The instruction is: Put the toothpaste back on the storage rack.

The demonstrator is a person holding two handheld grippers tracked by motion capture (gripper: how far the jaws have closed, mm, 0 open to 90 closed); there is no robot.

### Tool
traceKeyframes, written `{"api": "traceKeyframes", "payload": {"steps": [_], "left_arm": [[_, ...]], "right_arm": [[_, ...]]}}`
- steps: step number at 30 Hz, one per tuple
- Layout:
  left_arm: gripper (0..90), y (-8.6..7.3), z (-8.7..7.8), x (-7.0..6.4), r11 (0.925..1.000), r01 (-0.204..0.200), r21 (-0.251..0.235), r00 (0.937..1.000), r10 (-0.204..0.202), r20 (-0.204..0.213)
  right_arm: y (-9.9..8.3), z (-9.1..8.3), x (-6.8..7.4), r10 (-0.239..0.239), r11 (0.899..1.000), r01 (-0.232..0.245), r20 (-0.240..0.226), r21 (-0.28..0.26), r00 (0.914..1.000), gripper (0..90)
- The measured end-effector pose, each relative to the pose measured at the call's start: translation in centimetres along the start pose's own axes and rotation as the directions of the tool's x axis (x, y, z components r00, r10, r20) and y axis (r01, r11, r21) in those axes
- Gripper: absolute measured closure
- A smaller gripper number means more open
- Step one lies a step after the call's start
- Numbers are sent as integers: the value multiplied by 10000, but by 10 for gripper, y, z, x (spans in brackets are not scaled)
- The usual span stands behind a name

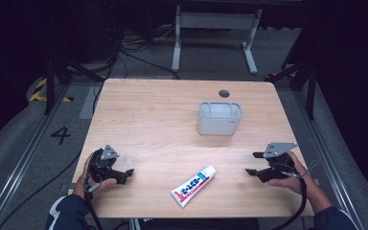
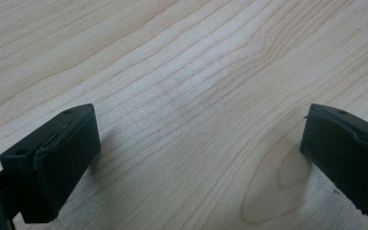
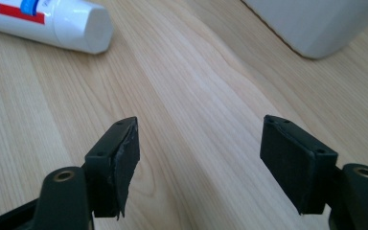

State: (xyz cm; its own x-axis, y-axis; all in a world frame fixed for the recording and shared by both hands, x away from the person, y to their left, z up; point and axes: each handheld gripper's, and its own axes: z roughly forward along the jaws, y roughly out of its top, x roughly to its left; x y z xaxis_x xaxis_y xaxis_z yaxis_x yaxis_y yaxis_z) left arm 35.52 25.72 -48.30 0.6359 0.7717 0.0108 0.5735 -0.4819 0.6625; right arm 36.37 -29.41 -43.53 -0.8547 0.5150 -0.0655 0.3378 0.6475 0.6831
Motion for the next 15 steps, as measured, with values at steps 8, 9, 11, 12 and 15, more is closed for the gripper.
{"api": "traceKeyframes", "payload": {"steps": [8,9,11,12,15], "left_arm": [[5,0,0,0,10000,56,-10,9999,-56,94],[4,0,0,0,10000,54,-10,9999,-54,93],[4,0,0,0,10000,56,-11,9999,-56,98],[4,0,0,0,10000,77,17,9999,-77,76],[4,0,0,0,10000,65,14,9999,-65,77]], "right_arm": [[38,17,14,-883,9960,872,-582,-211,9944,302],[43,19,16,-979,9950,963,-669,-258,9929,301],[50,24,21,-1260,9919,1242,-874,-258,9882,296],[53,25,23,-1347,9909,1332,-977,-218,9861,292],[63,31,32,-1708,9853,1696,-1327,-201,9763,292]]}}
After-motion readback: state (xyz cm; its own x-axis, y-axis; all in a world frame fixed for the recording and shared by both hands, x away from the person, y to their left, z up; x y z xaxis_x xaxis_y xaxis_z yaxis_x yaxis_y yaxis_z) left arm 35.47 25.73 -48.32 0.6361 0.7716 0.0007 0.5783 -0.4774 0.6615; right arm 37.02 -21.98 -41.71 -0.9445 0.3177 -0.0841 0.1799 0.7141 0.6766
